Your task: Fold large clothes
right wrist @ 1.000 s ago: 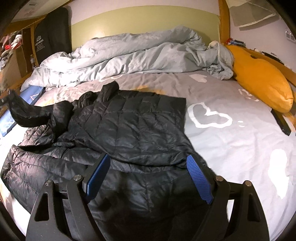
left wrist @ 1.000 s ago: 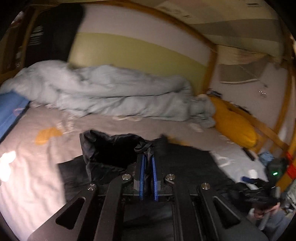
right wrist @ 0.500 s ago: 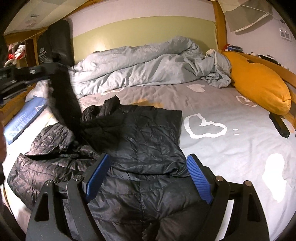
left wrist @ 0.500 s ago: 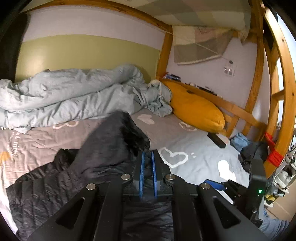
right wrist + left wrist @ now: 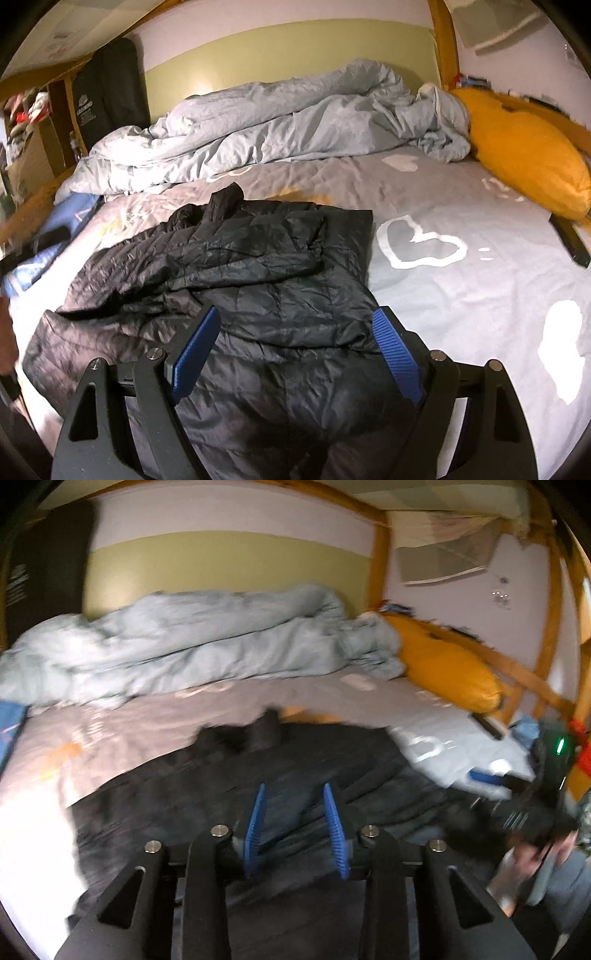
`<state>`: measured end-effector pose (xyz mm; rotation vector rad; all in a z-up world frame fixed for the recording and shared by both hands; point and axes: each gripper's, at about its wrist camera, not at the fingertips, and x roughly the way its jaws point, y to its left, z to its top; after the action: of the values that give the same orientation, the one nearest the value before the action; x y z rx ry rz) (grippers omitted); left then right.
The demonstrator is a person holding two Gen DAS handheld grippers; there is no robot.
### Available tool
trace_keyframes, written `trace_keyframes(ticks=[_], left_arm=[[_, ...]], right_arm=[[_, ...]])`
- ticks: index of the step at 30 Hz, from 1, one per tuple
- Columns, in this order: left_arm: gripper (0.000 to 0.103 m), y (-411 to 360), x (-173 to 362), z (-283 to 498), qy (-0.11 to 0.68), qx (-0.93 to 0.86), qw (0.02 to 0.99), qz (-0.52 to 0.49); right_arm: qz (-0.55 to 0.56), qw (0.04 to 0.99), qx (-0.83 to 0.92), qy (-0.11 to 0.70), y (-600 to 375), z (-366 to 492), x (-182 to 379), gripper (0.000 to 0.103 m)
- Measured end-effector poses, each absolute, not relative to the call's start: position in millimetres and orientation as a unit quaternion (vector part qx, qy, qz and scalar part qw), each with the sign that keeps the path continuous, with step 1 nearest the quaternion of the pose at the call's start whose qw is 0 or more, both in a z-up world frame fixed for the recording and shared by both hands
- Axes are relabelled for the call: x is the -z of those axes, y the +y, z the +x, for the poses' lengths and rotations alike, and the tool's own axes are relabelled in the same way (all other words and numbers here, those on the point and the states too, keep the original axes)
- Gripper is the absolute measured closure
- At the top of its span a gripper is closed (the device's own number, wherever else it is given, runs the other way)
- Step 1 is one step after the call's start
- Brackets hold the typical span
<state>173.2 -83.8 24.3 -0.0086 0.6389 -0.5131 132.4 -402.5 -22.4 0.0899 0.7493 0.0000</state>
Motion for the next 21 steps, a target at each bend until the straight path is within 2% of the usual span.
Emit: trace_keyframes(ticks=[1,2,7,10,12,16,18,21], left_arm=[[0.053,-69,-19,174,0.315,0.232,0.92,-0.007],[0.051,-58,-15,174,0.318,0.217,0.923,-0.009],[0.05,-1,16,184,0.335,0.137,0.932,0.002],[0.05,24,44,191,0.364,0.107,0.925,-0.001],[0.05,34,61,194,0.389,0.091,0.917,0.0],[0.05,46,82,202,0.422,0.064,0.904,-0.007],[0.05,49,91,208,0.435,0.062,0.898,-0.012],[0.05,45,97,211,0.444,0.056,0.894,-0.01]], right_arm=[[0.056,0.926,-0.006,0.372,-404,137,22,0.019],[0.067,0.922,-0.012,0.38,-405,144,22,0.019],[0.084,0.909,-0.01,0.409,-403,185,24,0.02],[0.097,0.902,-0.007,0.421,-406,210,30,0.025],[0.086,0.901,0.001,0.426,-404,223,37,0.034],[0.05,0.9,-0.012,0.433,-395,229,56,0.041],[0.046,0.899,-0.037,0.435,-391,229,61,0.05],[0.044,0.9,-0.04,0.431,-386,231,64,0.053]])
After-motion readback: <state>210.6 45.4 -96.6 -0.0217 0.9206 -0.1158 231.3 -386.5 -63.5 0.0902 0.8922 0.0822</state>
